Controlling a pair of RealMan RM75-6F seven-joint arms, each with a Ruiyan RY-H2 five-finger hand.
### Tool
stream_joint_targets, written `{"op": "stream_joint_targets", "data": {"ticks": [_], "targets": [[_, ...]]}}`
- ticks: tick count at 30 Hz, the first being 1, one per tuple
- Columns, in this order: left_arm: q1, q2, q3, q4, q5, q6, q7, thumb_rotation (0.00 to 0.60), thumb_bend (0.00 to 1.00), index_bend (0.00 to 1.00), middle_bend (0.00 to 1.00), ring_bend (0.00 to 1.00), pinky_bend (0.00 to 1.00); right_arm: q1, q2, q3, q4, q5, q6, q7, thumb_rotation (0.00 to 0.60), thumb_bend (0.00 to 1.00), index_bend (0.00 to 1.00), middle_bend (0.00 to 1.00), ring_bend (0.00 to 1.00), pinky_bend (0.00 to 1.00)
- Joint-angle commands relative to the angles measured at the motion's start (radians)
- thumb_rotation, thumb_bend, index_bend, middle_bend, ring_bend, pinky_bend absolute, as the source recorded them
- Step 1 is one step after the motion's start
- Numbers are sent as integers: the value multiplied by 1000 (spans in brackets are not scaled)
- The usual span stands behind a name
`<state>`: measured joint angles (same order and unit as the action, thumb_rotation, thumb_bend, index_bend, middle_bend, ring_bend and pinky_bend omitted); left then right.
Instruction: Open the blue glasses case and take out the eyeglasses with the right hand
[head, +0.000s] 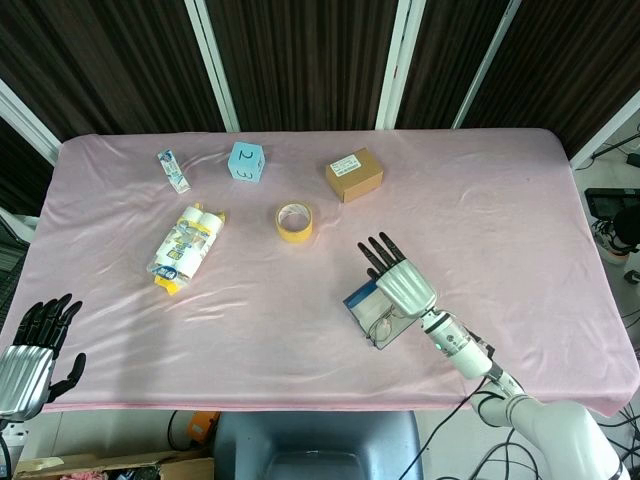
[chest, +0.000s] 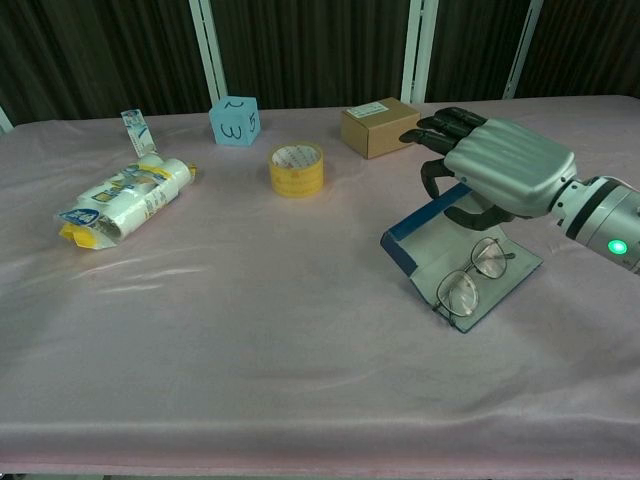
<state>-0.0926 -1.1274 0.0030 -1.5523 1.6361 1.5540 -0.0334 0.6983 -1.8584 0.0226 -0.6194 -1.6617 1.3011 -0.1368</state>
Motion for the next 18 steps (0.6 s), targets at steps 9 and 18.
{"op": "stream_joint_targets", "data": {"ticks": [9, 18], "targets": [[-1, 0, 0, -1, -2, -2, 0, 600, 426, 0, 0, 0, 57, 9, -77, 19, 141, -15, 117, -7, 600, 531, 710, 184, 0, 0], [0, 1, 1, 0, 1, 1, -2, 600, 426, 0, 0, 0, 58, 7, -137, 25, 275, 7, 111, -16, 600, 529, 711, 184, 0, 0]]}}
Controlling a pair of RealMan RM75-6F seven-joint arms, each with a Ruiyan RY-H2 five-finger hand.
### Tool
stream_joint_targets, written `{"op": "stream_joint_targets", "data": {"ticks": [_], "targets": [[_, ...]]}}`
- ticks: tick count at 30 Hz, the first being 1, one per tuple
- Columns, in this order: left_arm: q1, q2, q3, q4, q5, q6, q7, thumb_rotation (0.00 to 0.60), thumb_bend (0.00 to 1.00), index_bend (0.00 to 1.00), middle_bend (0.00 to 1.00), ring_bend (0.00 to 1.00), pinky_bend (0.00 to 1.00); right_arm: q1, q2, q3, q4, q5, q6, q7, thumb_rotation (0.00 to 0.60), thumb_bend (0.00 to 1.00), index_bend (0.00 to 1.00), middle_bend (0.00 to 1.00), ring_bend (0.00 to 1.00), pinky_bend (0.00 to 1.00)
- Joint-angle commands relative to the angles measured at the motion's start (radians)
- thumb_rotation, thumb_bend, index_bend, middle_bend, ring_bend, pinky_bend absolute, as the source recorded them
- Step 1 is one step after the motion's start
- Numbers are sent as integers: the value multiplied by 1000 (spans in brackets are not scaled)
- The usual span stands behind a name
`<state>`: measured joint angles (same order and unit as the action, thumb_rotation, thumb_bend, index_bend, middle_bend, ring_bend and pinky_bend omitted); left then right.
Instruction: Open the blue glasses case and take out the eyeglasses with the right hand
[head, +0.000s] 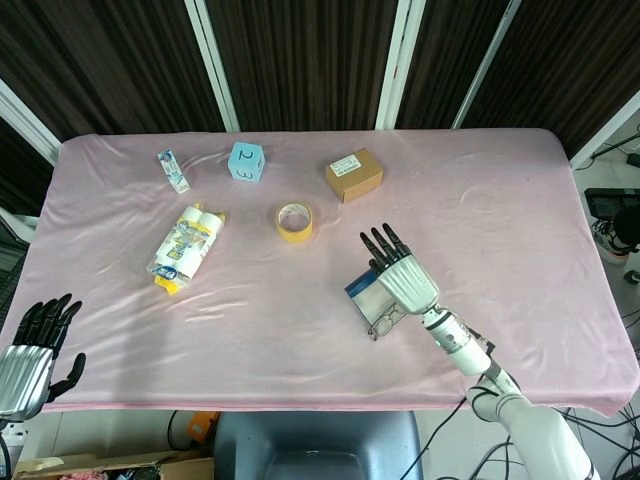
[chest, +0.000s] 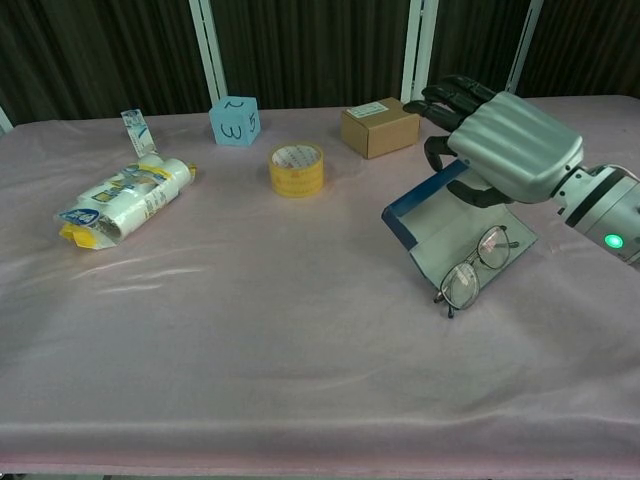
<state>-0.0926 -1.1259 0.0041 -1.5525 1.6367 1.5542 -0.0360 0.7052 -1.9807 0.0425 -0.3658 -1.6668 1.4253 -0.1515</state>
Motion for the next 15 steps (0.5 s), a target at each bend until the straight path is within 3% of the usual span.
{"op": "stream_joint_targets", "data": {"ticks": [1, 15], "targets": [[0, 0, 0, 0, 0, 1, 0, 600, 427, 0, 0, 0, 58, -1, -19, 7, 30, 16, -20, -2, 600, 530, 711, 184, 0, 0], [-4, -6, 0, -3, -5, -11, 19, 600, 426, 0, 0, 0, 59, 53, -44, 97, 167, 143, -201, -55, 600, 531, 710, 184, 0, 0]]}}
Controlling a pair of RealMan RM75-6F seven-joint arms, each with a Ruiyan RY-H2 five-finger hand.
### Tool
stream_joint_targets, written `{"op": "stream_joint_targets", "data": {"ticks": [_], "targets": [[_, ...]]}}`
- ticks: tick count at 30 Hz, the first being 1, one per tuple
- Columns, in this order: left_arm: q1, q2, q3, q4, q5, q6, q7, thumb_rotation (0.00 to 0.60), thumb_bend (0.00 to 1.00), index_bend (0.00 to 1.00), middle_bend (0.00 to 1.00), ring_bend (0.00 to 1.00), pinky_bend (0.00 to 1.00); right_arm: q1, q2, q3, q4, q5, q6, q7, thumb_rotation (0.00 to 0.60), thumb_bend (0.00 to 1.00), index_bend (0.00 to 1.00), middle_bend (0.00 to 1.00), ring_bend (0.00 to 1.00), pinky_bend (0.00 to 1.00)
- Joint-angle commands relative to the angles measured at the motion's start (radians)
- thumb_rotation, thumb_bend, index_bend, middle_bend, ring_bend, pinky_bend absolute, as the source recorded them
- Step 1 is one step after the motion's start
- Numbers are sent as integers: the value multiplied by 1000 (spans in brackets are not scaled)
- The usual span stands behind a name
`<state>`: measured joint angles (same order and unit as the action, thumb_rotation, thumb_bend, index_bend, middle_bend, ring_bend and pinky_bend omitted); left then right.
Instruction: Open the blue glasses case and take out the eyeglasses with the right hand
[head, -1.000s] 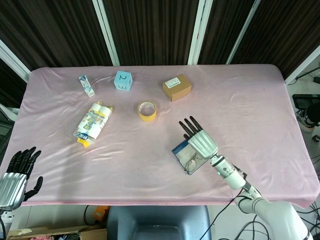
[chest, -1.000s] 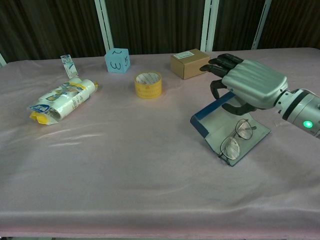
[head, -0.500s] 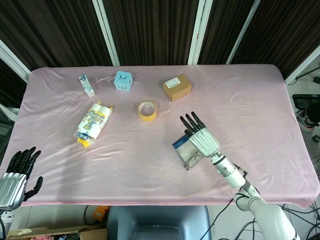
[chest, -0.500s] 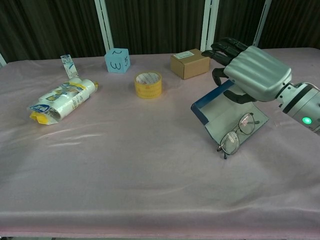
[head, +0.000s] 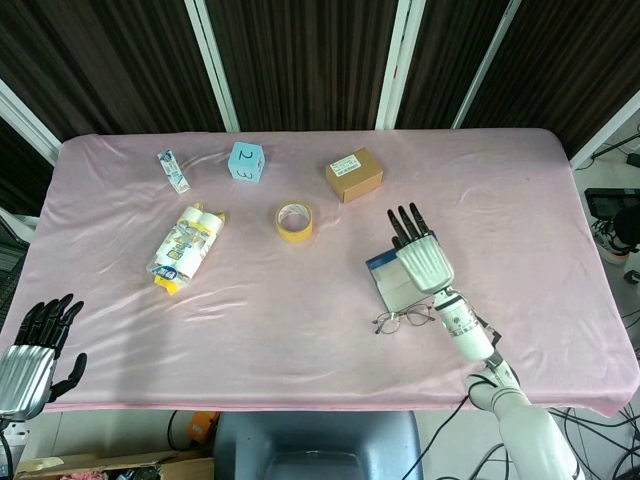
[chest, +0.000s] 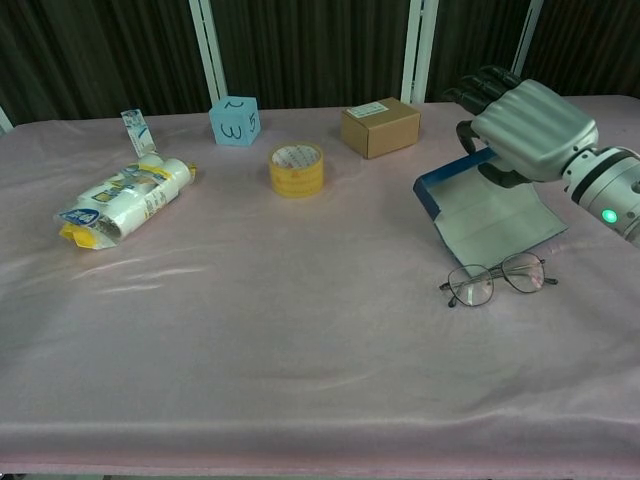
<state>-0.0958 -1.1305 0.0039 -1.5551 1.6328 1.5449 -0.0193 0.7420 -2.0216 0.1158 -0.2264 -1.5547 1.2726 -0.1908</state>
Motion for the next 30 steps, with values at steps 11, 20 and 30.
{"op": "stream_joint_targets", "data": {"ticks": [11, 20, 30], "targets": [[-8, -8, 0, -6, -5, -18, 24, 600, 426, 0, 0, 0, 62, 35, 3, 52, 54, 94, -235, -79, 600, 389, 204, 158, 0, 0], [-4, -9, -4, -9, -11, -8, 24, 600, 426, 0, 0, 0, 67, -35, 162, -15, -109, 43, -194, 69, 600, 252, 146, 140, 0, 0], [0, -12, -4, -13, -8, 0, 34, 600, 426, 0, 0, 0, 72, -128, 544, -166, -693, -140, 87, 129, 600, 268, 447, 141, 0, 0]]}}
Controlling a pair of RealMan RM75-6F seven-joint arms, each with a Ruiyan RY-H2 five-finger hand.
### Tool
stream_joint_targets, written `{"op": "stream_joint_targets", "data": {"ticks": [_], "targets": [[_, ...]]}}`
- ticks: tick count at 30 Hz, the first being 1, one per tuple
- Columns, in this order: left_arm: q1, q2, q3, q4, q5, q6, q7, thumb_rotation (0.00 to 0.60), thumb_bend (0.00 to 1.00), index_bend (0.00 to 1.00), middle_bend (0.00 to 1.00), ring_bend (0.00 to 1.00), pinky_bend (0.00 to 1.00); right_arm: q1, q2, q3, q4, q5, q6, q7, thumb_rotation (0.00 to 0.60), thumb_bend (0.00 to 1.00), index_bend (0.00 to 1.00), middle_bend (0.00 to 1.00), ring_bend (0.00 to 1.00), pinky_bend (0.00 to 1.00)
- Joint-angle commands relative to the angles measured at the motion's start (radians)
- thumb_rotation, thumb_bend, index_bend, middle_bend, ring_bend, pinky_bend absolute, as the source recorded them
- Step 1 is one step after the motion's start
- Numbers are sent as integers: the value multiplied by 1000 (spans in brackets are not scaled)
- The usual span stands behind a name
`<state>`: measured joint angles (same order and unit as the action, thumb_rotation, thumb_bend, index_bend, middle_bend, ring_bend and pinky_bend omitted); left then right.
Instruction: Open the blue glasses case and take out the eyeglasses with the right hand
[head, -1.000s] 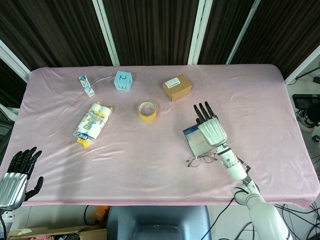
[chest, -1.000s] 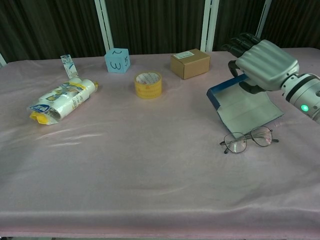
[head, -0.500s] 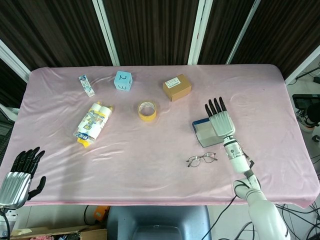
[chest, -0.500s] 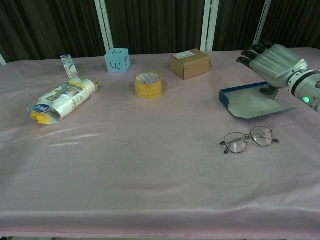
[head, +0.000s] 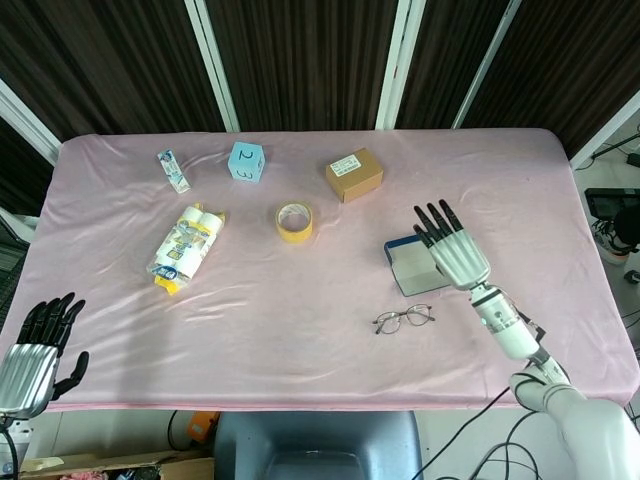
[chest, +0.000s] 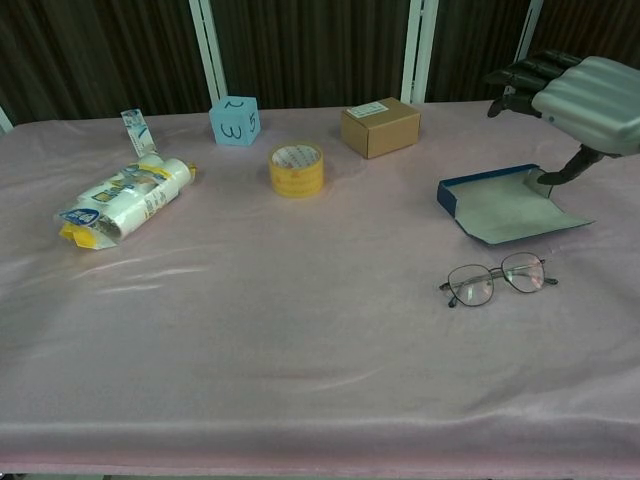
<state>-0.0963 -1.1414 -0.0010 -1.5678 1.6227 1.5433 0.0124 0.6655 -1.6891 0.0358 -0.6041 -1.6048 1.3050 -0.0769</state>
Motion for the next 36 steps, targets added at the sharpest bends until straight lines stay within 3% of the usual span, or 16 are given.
{"op": "stream_joint_targets", "data": {"ticks": [1, 4, 8, 36], "targets": [[1, -2, 2, -1, 4, 1, 3, 600, 426, 0, 0, 0, 72, -53, 240, -98, -374, -91, 35, 11, 600, 272, 480, 141, 0, 0], [1, -2, 4, -1, 9, 3, 5, 600, 426, 0, 0, 0, 72, -55, 296, -124, -506, -90, -25, -5, 600, 295, 557, 141, 0, 0], [2, 1, 5, 1, 12, 8, -3, 600, 426, 0, 0, 0, 72, -56, 287, -128, -547, -73, -87, -35, 600, 365, 613, 141, 0, 0], [11, 13, 2, 10, 12, 26, -37, 600, 426, 0, 0, 0, 72, -20, 127, -87, -405, -21, -261, 45, 600, 494, 659, 141, 0, 0]]}}
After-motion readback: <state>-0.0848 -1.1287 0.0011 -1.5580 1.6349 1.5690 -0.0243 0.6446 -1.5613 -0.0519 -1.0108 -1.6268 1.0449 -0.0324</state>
